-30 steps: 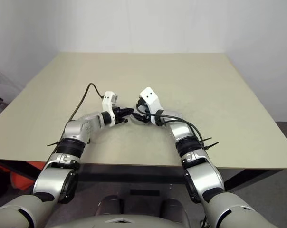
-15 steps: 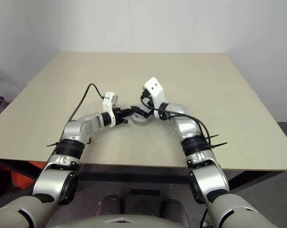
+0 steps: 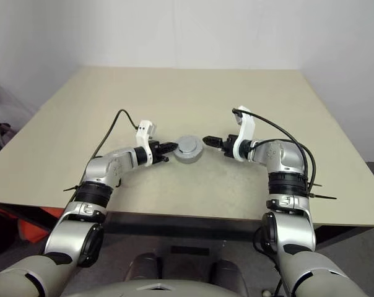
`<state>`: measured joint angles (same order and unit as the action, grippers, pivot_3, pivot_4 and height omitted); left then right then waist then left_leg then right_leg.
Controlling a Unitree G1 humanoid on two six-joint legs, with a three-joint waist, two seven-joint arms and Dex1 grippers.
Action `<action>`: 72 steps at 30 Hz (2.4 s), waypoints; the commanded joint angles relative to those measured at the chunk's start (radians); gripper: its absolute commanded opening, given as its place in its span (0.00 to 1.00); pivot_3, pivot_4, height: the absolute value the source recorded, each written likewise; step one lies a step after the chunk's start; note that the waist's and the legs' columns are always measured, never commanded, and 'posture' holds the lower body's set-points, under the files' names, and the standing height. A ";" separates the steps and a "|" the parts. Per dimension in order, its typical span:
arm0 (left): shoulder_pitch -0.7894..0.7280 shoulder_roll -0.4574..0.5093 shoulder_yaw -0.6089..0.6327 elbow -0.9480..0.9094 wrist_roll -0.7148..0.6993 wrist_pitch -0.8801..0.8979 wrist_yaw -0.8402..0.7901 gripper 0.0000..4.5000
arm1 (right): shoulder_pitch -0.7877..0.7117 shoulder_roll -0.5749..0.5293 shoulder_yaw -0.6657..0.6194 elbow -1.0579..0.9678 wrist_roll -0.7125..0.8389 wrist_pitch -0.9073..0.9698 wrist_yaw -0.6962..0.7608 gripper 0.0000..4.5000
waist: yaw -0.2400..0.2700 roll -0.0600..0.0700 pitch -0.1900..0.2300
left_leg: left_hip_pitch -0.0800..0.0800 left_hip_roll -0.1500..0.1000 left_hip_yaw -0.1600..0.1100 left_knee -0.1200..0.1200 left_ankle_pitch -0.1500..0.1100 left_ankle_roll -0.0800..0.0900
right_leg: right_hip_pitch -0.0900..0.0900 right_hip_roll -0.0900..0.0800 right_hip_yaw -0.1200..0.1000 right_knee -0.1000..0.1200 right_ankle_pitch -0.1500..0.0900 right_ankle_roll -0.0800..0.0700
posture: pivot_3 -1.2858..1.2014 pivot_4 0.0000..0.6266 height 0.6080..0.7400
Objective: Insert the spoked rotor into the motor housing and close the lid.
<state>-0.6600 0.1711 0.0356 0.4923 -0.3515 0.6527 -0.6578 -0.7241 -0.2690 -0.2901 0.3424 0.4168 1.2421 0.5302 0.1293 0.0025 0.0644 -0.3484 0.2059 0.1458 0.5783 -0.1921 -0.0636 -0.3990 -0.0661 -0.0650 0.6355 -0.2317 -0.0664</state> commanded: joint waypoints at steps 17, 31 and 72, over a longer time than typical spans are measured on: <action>-0.003 0.017 -0.011 -0.016 0.017 -0.006 -0.002 0.00 | -0.085 0.222 -0.250 0.276 0.128 -0.003 -0.201 0.99 | -0.007 0.000 0.000 | 0.006 0.001 0.001 -0.003 0.003 -0.005 | 0.002 0.000 0.000 0.000 -0.003 0.007 | 0.52 0.00 1.00; 0.012 0.021 -0.009 -0.023 0.023 -0.006 0.004 0.00 | -0.159 0.257 -0.223 0.389 0.167 -0.072 -0.171 0.99 | -0.013 0.000 0.000 | 0.009 0.001 0.001 -0.007 0.004 -0.008 | 0.003 0.000 0.000 0.000 -0.003 0.007 | 0.52 0.00 1.00; 0.142 0.016 0.368 -0.215 -0.264 0.018 0.165 0.00 | -0.290 0.304 -0.490 0.445 0.446 -0.156 -0.387 0.46 | -0.022 0.001 0.001 | -0.005 0.001 0.002 -0.014 0.002 -0.003 | -0.009 0.002 -0.003 -0.014 0.002 -0.001 | 0.52 0.00 1.00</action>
<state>-0.5134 0.1846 0.3822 0.3363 -0.5728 0.6617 -0.5049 -0.9538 0.0231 -0.7489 0.8403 0.7728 1.0841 0.1394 0.1070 0.0037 0.0651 -0.3540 0.2072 0.1473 0.5646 -0.1908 -0.0659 -0.4083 -0.0646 -0.0677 0.6216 -0.2293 -0.0673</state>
